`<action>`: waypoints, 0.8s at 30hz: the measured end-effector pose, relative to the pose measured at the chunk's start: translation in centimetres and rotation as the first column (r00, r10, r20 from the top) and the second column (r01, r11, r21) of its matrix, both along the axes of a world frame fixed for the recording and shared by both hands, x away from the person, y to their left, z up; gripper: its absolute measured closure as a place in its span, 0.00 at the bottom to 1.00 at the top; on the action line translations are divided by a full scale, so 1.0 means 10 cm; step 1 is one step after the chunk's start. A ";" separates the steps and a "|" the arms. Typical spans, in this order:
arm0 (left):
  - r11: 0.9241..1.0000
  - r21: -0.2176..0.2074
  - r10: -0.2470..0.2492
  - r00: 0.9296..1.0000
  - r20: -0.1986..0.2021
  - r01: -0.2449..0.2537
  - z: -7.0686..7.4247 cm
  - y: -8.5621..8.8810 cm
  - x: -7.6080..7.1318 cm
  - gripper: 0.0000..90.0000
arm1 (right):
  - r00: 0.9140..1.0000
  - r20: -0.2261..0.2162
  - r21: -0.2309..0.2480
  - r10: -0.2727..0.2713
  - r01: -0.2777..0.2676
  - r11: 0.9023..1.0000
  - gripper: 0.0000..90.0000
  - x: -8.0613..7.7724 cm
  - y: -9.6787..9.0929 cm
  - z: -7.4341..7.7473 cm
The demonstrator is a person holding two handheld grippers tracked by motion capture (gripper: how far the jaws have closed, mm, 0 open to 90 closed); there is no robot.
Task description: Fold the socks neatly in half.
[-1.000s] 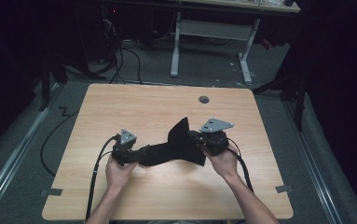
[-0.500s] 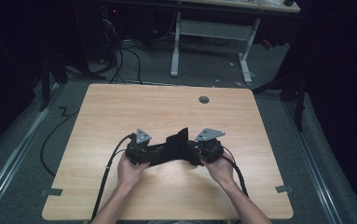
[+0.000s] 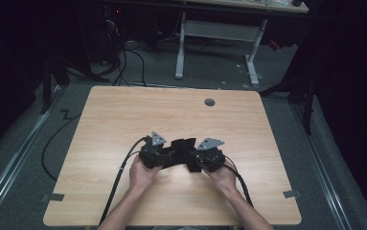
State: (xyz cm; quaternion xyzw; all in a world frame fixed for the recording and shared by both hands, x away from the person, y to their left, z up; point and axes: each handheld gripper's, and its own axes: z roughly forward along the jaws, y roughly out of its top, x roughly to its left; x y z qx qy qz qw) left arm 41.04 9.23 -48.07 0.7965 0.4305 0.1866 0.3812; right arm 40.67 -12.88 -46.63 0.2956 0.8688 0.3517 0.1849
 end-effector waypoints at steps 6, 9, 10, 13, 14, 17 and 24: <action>1.000 0.018 0.008 0.999 -0.031 -0.007 -0.08 -0.10 0.08 0.51 | 1.000 -0.024 0.010 -0.006 0.006 1.000 0.83 0.01 -0.01 -0.08; 1.000 0.021 0.006 1.000 -0.026 -0.006 -0.07 -0.12 0.08 0.52 | 0.999 -0.032 0.030 -0.013 0.014 0.999 0.78 0.00 -0.04 -0.09; 1.000 0.019 0.007 1.000 -0.024 -0.007 -0.07 -0.13 0.07 0.52 | 0.999 -0.031 0.038 -0.015 0.016 0.999 0.76 -0.01 -0.06 -0.08; 1.000 0.010 0.009 1.000 -0.012 -0.009 -0.04 -0.13 0.07 0.52 | 0.999 -0.026 0.063 -0.024 0.025 0.998 0.74 -0.03 -0.11 -0.04; 1.000 0.006 0.010 1.000 -0.011 -0.010 -0.04 -0.14 0.07 0.52 | 0.999 -0.023 0.072 -0.026 0.028 0.997 0.74 -0.04 -0.12 -0.03; 1.000 0.008 0.006 1.000 -0.016 -0.006 -0.04 -0.15 0.09 0.52 | 0.999 -0.020 0.089 -0.035 0.037 0.995 0.74 -0.07 -0.16 -0.01; 1.000 0.024 -0.006 1.000 -0.031 0.007 -0.05 -0.24 0.14 0.56 | 0.998 -0.028 0.116 -0.052 0.055 0.992 0.74 -0.11 -0.28 -0.01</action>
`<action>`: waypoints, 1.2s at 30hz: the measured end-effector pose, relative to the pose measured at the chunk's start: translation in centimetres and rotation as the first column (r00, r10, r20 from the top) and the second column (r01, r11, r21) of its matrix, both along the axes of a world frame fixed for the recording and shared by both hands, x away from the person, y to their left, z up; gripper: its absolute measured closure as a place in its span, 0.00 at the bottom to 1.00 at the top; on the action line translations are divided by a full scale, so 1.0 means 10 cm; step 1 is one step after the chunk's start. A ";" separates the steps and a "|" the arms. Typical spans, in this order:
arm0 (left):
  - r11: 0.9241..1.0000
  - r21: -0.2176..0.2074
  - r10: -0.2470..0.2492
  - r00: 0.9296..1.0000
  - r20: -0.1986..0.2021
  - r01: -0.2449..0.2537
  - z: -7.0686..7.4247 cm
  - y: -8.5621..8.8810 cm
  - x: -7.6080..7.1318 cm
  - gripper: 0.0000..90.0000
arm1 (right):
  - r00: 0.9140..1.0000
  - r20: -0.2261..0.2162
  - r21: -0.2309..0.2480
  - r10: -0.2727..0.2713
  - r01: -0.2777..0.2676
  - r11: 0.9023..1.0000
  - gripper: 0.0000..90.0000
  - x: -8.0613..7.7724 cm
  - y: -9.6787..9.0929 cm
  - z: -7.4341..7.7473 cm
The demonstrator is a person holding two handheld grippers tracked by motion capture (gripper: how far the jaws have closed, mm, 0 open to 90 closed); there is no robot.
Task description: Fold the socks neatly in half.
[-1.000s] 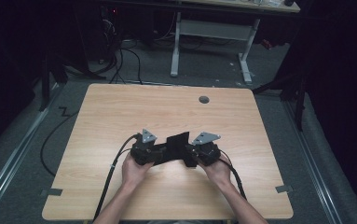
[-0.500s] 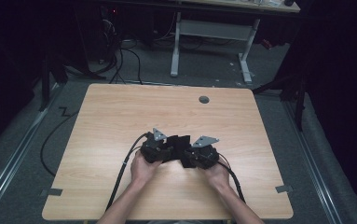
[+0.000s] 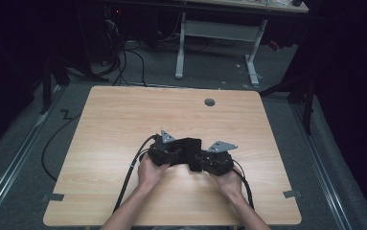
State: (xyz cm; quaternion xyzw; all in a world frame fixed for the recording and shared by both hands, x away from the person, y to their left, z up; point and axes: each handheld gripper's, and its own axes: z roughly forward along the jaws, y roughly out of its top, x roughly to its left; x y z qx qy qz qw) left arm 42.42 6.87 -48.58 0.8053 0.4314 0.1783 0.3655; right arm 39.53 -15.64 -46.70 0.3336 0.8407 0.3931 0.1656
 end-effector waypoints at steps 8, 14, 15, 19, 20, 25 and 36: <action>0.999 0.032 -0.019 1.000 -0.023 0.020 -0.04 -0.06 0.03 0.71 | 0.999 -0.029 0.009 -0.014 0.014 1.000 0.75 -0.04 -0.07 -0.05; 0.999 0.040 -0.026 0.999 -0.029 0.027 -0.05 -0.05 0.04 0.82 | 0.997 -0.072 0.002 -0.019 0.019 1.000 0.77 -0.08 -0.09 -0.15; 0.999 0.040 -0.027 0.999 -0.029 0.028 -0.05 -0.05 0.04 0.83 | 0.997 -0.079 0.001 -0.021 0.021 1.000 0.77 -0.08 -0.09 -0.17; 0.998 0.046 -0.032 0.999 -0.027 0.033 -0.05 -0.04 0.04 0.90 | 0.996 -0.089 -0.010 -0.019 0.019 1.000 0.77 -0.05 -0.04 -0.22; 0.998 0.044 -0.033 0.999 -0.028 0.034 -0.05 -0.03 0.04 0.91 | 0.995 -0.093 -0.021 -0.022 0.020 1.000 0.78 -0.04 -0.03 -0.24; 0.998 0.042 -0.040 0.999 -0.019 0.040 -0.04 -0.02 0.04 0.95 | 0.994 -0.103 -0.041 -0.030 0.026 0.999 0.80 -0.03 -0.02 -0.30; 0.999 0.010 -0.043 0.999 0.014 0.043 0.06 0.02 -0.01 0.97 | 0.998 -0.053 -0.053 -0.036 0.033 0.998 0.93 -0.10 0.00 -0.32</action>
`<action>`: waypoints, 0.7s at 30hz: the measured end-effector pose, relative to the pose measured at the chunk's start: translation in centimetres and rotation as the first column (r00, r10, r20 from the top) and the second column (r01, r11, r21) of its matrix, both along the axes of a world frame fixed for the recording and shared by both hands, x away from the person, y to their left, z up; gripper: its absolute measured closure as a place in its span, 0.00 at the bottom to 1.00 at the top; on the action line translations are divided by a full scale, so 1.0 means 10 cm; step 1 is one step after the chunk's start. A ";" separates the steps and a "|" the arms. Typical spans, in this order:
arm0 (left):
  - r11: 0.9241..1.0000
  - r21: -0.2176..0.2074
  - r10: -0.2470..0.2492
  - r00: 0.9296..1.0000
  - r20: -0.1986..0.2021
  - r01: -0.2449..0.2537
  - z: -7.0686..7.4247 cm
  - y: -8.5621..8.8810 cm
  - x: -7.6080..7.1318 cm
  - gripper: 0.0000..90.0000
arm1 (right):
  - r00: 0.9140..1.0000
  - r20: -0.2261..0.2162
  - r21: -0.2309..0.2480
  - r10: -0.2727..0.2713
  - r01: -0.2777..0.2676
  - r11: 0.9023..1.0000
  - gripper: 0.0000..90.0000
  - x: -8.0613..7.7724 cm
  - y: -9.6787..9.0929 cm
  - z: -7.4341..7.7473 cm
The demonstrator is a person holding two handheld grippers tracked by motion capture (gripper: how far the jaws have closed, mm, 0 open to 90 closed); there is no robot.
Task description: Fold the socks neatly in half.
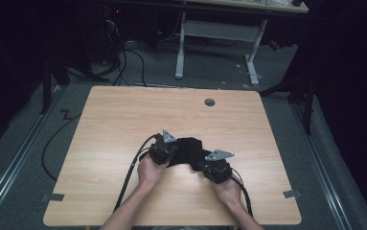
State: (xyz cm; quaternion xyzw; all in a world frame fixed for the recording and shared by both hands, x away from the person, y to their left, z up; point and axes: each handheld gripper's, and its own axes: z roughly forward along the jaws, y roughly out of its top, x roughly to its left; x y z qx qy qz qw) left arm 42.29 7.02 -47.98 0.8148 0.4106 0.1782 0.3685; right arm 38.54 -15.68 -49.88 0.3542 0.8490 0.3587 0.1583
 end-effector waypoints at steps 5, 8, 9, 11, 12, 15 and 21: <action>1.000 -0.015 0.003 1.000 0.008 -0.003 0.04 0.04 -0.01 0.97 | 1.000 0.006 0.003 -0.007 0.007 1.000 0.95 -0.01 0.00 0.00; 1.000 -0.020 0.004 1.000 0.017 -0.004 0.07 0.06 -0.03 0.97 | 1.000 0.007 -0.001 -0.008 0.008 1.000 0.94 0.00 0.00 0.01; 1.000 -0.022 0.003 1.000 0.021 -0.003 0.09 0.07 -0.03 0.97 | 1.000 0.006 -0.004 -0.010 0.010 1.000 0.92 0.00 0.01 0.01; 1.000 -0.022 0.003 1.000 0.024 -0.002 0.11 0.08 -0.05 0.97 | 1.000 0.009 -0.002 -0.017 0.017 1.000 0.84 0.01 0.01 0.01; 1.000 -0.022 0.003 1.000 0.031 -0.002 0.12 0.09 -0.05 0.97 | 1.000 0.006 -0.004 -0.022 0.022 1.000 0.82 0.01 0.01 0.01; 1.000 -0.026 0.005 0.999 0.039 -0.004 0.15 0.12 -0.07 0.97 | 1.000 -0.001 -0.003 -0.028 0.028 1.000 0.77 0.03 0.01 0.00; 0.999 -0.040 0.021 0.998 0.051 -0.019 0.21 0.22 -0.12 0.97 | 0.999 -0.009 -0.018 -0.031 0.031 0.999 0.77 0.04 0.02 0.01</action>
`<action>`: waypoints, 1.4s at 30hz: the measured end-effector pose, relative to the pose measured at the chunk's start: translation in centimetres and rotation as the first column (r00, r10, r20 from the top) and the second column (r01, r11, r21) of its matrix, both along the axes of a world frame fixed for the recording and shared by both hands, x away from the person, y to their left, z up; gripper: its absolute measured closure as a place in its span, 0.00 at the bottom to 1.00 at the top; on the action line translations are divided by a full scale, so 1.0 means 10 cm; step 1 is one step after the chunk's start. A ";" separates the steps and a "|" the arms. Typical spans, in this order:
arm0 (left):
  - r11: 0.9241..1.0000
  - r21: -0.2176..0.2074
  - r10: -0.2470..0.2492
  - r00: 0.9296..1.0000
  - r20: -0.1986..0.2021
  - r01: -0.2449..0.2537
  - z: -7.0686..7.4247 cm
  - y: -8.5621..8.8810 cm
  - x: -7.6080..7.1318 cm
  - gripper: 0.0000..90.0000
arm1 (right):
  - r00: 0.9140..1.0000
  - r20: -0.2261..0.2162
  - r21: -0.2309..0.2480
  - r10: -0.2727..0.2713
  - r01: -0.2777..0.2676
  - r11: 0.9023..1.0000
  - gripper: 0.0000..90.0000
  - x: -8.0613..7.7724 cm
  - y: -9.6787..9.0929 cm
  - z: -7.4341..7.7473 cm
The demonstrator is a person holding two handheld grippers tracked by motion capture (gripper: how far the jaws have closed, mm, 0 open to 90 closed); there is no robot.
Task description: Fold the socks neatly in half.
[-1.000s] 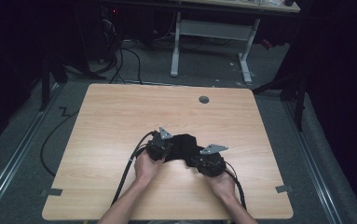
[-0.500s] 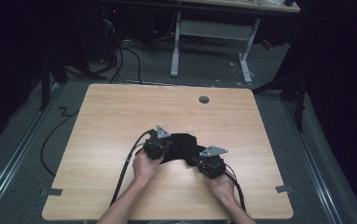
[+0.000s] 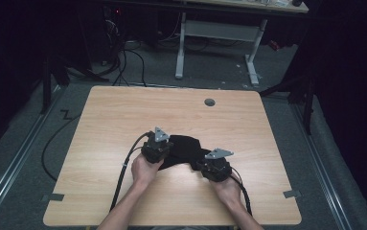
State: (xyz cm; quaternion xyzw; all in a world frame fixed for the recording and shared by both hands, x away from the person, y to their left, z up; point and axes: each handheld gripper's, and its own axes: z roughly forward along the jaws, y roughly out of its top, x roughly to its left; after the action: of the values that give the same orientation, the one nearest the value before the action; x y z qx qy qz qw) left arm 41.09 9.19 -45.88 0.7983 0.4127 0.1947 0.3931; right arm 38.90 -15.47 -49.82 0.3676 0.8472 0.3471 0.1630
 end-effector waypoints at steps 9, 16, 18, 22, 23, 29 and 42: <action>1.000 -0.015 0.026 1.000 0.008 -0.026 0.05 0.18 -0.11 0.97 | 1.000 -0.005 -0.004 0.020 -0.020 1.000 0.90 -0.01 0.03 -0.01; 0.999 -0.024 0.037 0.999 0.003 -0.037 0.04 0.26 -0.14 0.97 | 1.000 -0.002 0.005 0.016 -0.016 1.000 0.95 -0.01 0.03 -0.01; 0.999 -0.029 0.039 0.999 0.003 -0.039 0.05 0.27 -0.15 0.97 | 1.000 -0.012 0.022 0.014 -0.014 1.000 0.96 0.00 0.01 0.00; 0.998 -0.038 0.041 0.999 0.004 -0.041 0.05 0.29 -0.15 0.97 | 1.000 -0.005 0.026 0.006 -0.006 1.000 0.98 -0.01 0.00 0.01; 0.998 -0.039 0.041 0.999 0.004 -0.041 0.05 0.29 -0.15 0.97 | 1.000 -0.001 0.028 0.007 -0.007 1.000 0.98 0.00 -0.01 0.02; 0.998 -0.051 0.050 0.999 0.014 -0.049 0.08 0.31 -0.17 0.97 | 1.000 0.000 0.041 -0.004 0.004 0.999 0.98 0.02 -0.04 0.04; 0.997 -0.056 0.053 0.998 0.019 -0.052 0.09 0.41 -0.25 0.97 | 0.999 0.037 0.041 -0.011 0.010 0.999 0.98 0.02 -0.04 0.12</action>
State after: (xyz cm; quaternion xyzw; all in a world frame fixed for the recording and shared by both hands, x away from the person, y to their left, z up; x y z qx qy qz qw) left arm 38.59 13.31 -44.94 0.7739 0.4347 0.2012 0.4142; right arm 39.11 -15.83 -48.60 0.3689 0.8348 0.3703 0.1727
